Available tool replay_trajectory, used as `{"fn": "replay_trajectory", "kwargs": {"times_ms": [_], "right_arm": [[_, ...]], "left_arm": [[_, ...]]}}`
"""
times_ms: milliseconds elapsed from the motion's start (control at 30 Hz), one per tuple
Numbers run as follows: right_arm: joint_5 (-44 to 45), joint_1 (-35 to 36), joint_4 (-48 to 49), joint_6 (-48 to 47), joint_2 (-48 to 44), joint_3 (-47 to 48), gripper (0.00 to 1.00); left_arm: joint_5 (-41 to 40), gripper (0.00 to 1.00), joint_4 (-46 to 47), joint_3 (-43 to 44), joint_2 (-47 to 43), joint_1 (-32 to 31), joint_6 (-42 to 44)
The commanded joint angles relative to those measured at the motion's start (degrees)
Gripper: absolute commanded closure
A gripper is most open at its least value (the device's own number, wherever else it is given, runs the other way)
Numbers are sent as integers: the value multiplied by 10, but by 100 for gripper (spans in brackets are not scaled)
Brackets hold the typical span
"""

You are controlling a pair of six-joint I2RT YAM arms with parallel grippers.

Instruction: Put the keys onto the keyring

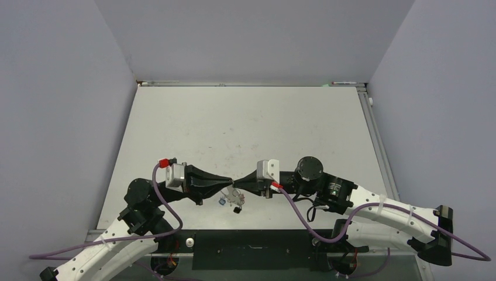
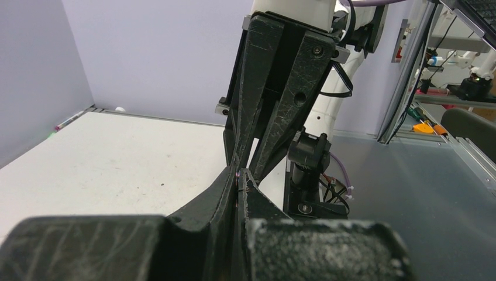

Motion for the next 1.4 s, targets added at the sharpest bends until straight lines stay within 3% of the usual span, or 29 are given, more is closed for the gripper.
{"fn": "replay_trajectory", "kwargs": {"times_ms": [0,700,833,1033,1367], "right_arm": [[8,5,63,9,2,12,95],[38,16,104,16,26,0,93],[48,18,102,15,33,3,87],[60,19,104,17,20,0,69],[78,19,144,32,-17,-18,67]], "left_arm": [[-44,100,74,2,-9,3,-31],[-122,100,173,-38,-11,2,-82],[-132,100,179,-40,-14,2,-87],[-132,100,162,-41,-25,2,-80],[-109,100,154,-47,-36,2,-80]]}}
